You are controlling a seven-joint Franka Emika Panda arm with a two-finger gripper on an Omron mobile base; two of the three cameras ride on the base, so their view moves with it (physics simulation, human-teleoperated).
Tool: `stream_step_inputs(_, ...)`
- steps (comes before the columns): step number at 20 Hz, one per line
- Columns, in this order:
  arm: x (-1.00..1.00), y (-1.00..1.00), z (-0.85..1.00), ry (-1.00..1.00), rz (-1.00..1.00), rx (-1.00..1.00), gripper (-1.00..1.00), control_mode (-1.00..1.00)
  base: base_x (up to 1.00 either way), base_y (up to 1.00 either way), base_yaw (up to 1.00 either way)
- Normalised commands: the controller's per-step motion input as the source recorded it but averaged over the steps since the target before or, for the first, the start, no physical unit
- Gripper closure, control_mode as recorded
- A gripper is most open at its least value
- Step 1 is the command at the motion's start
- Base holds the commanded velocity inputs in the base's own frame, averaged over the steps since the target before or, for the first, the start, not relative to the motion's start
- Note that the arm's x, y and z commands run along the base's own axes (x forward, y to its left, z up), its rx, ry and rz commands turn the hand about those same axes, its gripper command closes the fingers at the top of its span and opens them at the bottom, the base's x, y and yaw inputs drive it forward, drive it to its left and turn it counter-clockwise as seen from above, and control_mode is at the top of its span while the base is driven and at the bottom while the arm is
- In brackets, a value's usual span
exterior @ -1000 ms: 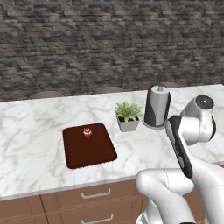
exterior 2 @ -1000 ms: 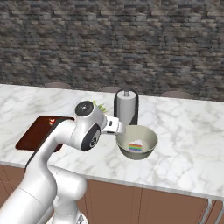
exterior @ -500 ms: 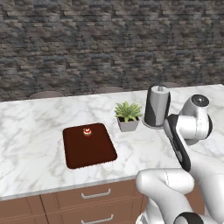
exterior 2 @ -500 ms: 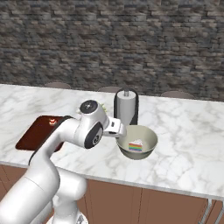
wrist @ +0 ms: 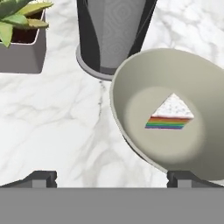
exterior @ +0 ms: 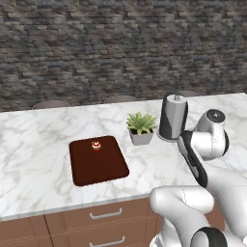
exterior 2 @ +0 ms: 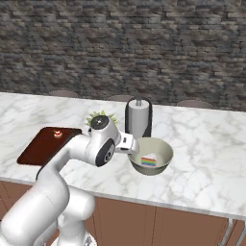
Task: Place the bowl with cake and the cupcake onto the tray.
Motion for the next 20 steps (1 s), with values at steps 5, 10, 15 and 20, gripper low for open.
stream_step_inputs(5,0.27,-0.06,-0.21,0.00,0.00,-0.03,-1.00,-1.00,0.00,0.00,0.00)
stream_step_inputs(10,0.28,-0.17,-0.22,0.01,0.00,-0.06,-1.00,-1.00,0.00,0.00,0.00)
stream_step_inputs(15,0.32,-0.19,-0.22,0.03,0.00,-0.03,-1.00,-1.00,0.00,0.00,0.00)
stream_step_inputs(20,0.29,-0.18,-0.22,0.03,0.00,-0.02,-1.00,-1.00,0.00,0.00,0.00)
